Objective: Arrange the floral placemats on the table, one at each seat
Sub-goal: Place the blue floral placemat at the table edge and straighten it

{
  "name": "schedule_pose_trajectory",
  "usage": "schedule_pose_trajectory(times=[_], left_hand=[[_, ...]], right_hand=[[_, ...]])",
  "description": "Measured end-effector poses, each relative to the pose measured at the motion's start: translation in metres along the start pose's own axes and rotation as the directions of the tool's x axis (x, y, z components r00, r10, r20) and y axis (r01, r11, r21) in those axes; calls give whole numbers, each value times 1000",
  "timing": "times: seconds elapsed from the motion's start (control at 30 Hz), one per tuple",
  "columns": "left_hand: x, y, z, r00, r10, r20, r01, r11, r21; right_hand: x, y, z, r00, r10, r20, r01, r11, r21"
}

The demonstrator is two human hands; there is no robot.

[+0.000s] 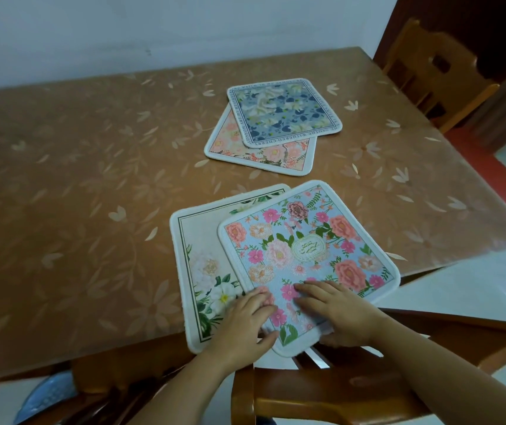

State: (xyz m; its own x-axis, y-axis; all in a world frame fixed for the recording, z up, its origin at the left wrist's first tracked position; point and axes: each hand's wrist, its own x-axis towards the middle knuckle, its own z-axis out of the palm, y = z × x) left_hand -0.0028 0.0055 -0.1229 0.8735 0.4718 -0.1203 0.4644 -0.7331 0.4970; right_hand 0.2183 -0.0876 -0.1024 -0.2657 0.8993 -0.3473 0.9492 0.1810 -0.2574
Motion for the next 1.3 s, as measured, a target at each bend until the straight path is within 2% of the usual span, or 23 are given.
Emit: schedule_pose_trajectory(times=[0.2,0.33,0.43,0.57,0.73,0.83,1.03,1.3], left_hand=[[-1,6,-3,1000,2,7,-2,998,-56],[-2,9,-6,1000,10,0,-10,994,-111],[-2,12,-8,1000,6,-22,-10,987,-158],[0,17,-16,999,14,-47,-25,972,-233],[1,19,-22,988,-34,-152,-3,972,-237],[3,18,-32,973,-78,-216,31,976,-215],[4,9,-61,927,-154,-342,78,971,-228],[-15,-27,-98,870,-208,-447,128,971,-202]], right_hand=[[-2,-6,-8,996,65,-68,-55,988,143],[0,-13,-18,987,71,-146,-32,968,251],[2,-16,-23,988,93,-120,-56,958,283],[8,-23,-29,978,130,-161,-76,949,305],[15,-34,-35,959,195,-204,-122,938,324],[19,-40,-41,940,258,-222,-148,898,415],[22,-41,-55,863,384,-328,-165,828,535],[30,-46,-61,824,422,-378,-145,802,579]])
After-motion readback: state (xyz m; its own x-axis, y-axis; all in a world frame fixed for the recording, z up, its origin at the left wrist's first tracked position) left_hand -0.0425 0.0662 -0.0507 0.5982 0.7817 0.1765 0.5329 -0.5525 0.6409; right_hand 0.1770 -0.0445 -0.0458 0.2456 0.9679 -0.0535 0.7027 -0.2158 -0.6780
